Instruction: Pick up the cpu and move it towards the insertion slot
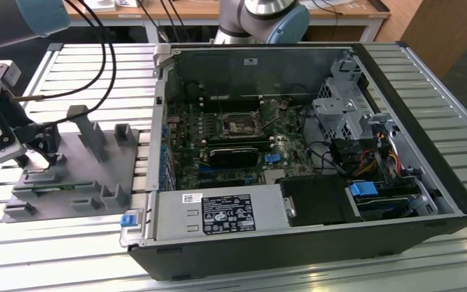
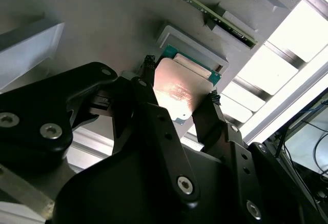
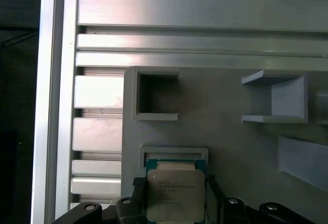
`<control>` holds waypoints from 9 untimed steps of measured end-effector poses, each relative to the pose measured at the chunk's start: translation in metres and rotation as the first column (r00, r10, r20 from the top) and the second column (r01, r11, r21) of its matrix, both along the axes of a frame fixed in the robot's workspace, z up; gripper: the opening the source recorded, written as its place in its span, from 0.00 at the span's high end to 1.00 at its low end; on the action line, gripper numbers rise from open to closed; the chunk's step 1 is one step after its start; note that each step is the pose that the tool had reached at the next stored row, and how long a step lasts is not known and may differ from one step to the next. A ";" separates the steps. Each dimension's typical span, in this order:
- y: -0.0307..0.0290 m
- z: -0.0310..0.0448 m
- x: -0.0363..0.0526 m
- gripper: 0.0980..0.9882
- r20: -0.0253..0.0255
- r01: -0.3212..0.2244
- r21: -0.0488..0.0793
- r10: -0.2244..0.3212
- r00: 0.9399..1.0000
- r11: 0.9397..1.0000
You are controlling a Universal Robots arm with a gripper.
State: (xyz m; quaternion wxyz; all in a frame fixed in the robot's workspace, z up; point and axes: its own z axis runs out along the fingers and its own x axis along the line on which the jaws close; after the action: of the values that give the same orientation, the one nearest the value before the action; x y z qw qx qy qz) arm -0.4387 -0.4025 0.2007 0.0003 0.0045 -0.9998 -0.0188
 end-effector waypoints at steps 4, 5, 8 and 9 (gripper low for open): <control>0.0000 0.0008 0.0000 0.50 0.000 0.000 0.000 0.000 1.000 1.000; 0.0000 0.0010 0.0000 0.50 0.000 0.000 0.000 0.000 1.000 1.000; 0.0000 0.0015 0.0000 0.50 0.000 0.000 0.000 0.000 1.000 1.000; 0.0000 0.0018 0.0000 0.50 0.000 0.000 0.000 0.000 1.000 1.000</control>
State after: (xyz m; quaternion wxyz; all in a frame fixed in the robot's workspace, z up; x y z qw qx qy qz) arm -0.4387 -0.4025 0.2024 0.0003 0.0045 -0.9998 -0.0188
